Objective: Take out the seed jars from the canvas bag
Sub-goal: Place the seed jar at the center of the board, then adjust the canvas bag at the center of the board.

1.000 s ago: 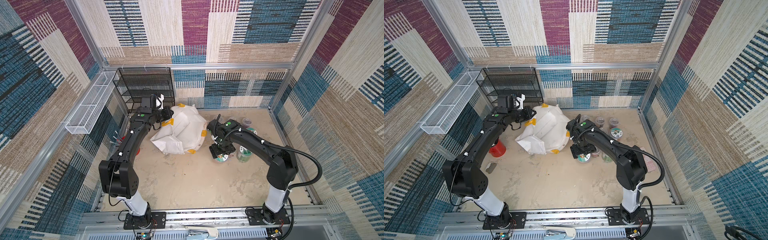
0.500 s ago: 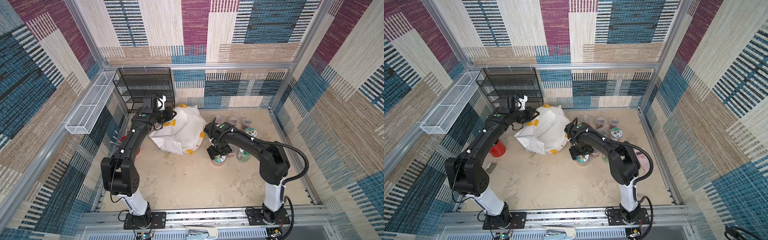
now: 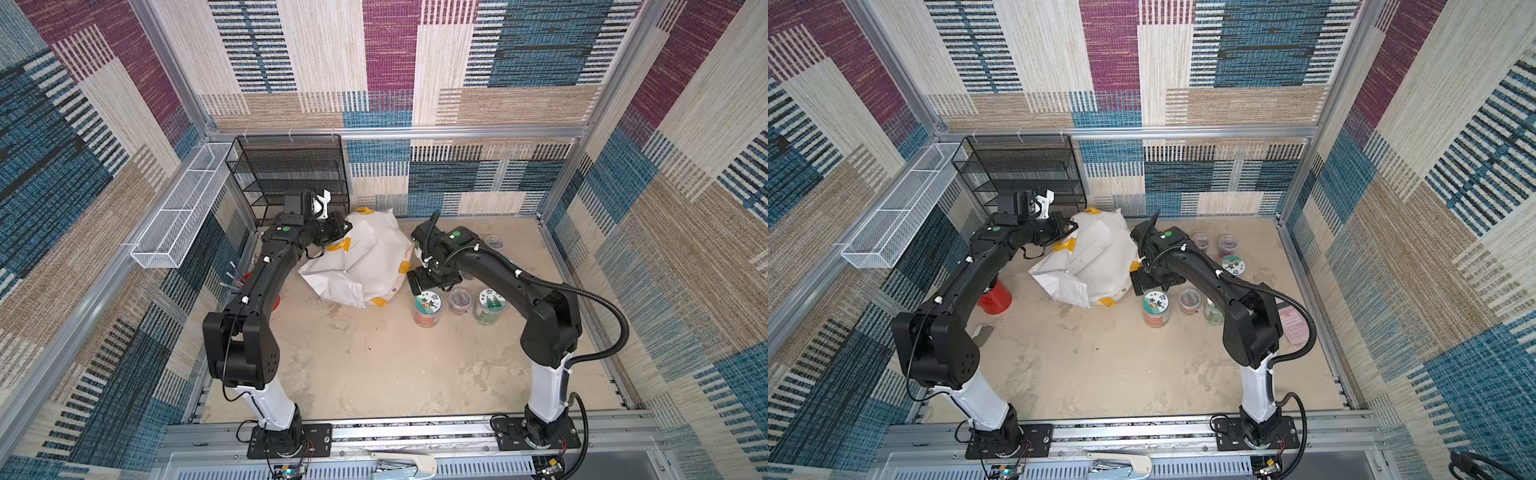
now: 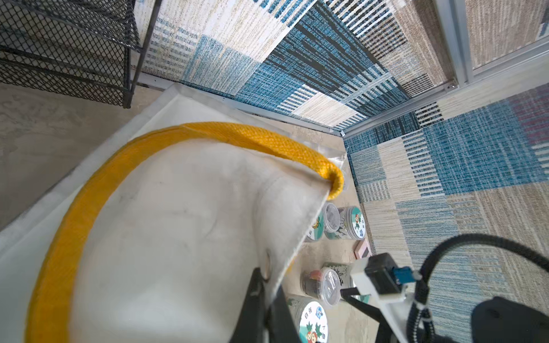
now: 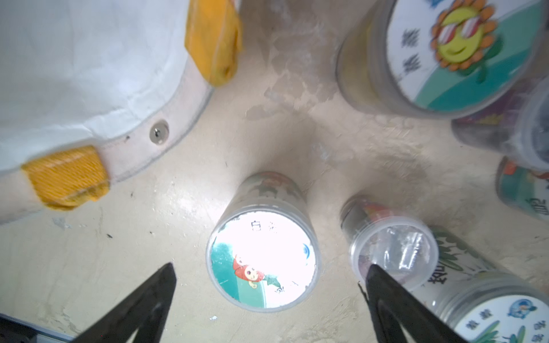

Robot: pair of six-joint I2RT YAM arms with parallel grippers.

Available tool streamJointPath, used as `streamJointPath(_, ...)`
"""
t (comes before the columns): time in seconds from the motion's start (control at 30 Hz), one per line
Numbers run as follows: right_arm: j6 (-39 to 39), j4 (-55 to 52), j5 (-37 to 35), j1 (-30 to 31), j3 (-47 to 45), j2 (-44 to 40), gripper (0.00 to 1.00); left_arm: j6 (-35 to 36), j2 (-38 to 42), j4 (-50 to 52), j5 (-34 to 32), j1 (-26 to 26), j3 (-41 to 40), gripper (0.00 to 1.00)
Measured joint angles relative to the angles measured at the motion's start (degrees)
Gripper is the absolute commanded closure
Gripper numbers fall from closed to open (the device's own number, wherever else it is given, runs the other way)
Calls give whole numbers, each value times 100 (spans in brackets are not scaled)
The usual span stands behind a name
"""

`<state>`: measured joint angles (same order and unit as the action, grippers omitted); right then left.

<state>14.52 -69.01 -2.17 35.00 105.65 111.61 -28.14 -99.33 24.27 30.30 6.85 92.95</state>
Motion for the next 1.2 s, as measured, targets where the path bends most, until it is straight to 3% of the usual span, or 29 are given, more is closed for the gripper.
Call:
streamJointPath(0.27, 260, 323, 243, -92, 444, -138, 2, 2, -20, 72, 4, -33, 83, 100)
streamJointPath(0.5, 1646, 2726, 1064, -160, -1187, -588, 27, 11, -42, 269, 4, -50, 208, 100)
streamJointPath(0.7, 2514, 4044, 1163, -160, -2350, -798, 25, 28, -44, 372, 4, -83, 219, 100)
streamJointPath(0.9, 2769, 4811, 1161, -160, -2450, -610, 29, 26, -79, 374, 52, -83, 225, 100)
streamJointPath(1.2, 2780, 5287, 1047, -166, -1976, 131, 65, 7, -138, 433, 136, -85, 323, 100)
